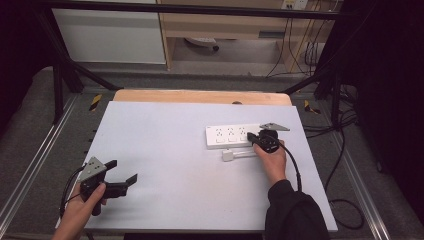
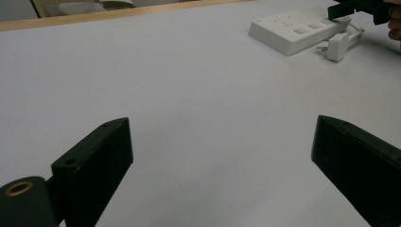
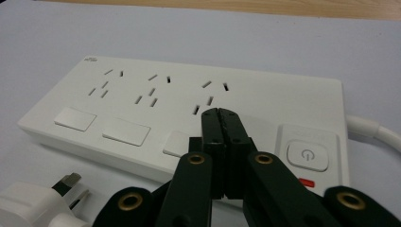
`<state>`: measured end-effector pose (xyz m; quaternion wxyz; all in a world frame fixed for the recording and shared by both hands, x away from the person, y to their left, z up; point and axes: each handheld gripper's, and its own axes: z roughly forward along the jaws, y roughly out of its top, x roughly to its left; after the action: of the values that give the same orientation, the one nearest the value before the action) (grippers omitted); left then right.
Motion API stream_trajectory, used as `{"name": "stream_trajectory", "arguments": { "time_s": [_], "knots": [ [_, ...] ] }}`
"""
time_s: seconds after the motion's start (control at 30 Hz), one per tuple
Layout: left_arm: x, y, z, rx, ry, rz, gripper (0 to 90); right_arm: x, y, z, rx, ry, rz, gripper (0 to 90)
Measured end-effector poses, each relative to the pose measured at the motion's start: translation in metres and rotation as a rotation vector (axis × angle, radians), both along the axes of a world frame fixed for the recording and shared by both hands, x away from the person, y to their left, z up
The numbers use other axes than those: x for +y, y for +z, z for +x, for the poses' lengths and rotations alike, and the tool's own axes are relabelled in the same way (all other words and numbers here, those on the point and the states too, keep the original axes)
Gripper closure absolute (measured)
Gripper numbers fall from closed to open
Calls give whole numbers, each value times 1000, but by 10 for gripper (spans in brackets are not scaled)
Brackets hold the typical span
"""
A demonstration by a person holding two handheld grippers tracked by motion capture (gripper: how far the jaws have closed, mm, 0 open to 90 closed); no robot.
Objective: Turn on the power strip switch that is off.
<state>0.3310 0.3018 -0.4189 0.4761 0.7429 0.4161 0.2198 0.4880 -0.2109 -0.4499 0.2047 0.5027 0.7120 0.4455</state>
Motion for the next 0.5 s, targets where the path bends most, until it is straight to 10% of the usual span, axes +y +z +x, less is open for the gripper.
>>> {"name": "stream_trajectory", "arguments": {
  "time_s": [0.5],
  "knots": [
    [0, 0, 0, 1, 2, -3, 62, 2, 1, 1, -5, -5, -15, 900]
  ]
}}
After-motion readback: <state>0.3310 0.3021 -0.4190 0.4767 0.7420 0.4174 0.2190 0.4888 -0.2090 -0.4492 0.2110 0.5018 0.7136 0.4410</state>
